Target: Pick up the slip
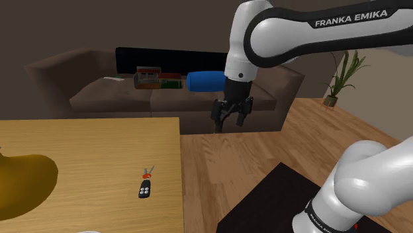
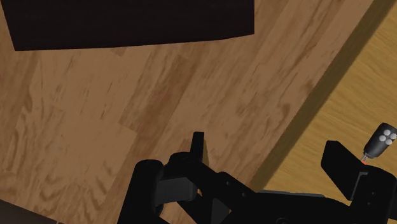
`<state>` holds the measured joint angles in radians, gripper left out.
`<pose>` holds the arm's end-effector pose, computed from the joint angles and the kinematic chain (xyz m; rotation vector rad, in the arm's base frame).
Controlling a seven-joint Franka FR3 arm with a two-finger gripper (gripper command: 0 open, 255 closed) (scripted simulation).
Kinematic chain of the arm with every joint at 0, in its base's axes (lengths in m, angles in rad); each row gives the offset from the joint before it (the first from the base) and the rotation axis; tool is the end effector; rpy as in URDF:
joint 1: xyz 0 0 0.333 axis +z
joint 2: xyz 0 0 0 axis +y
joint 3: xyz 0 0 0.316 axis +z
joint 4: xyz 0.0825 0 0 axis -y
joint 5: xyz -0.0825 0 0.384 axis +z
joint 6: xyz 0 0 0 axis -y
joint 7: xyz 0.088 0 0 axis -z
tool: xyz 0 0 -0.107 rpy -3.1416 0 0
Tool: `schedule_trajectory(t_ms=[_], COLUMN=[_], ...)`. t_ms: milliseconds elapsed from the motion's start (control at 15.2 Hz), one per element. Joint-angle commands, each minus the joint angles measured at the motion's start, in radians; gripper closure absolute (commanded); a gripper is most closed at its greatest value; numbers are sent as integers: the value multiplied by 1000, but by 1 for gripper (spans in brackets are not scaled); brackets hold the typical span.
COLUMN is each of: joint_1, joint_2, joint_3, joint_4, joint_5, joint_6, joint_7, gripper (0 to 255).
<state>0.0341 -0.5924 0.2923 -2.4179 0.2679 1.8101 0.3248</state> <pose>0.3468 0.1517 0.5055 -3.0507 0.1781 0.0873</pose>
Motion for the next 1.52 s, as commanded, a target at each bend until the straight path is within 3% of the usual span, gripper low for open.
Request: schedule_trajectory(t_ms=[0,330,660,1056,1452], joint_1=[3,-1,-16,1,112], joint_2=[53,204,392,663,935], joint_3=[49,166,277,357,326], joint_4=[12,69,161,320,534], joint_5=[14,13,-51,-234,-431], joint_6=[51,165,267,348,354], joint_7=[63,222,404,666,897], gripper=[0,0,0,0,0])
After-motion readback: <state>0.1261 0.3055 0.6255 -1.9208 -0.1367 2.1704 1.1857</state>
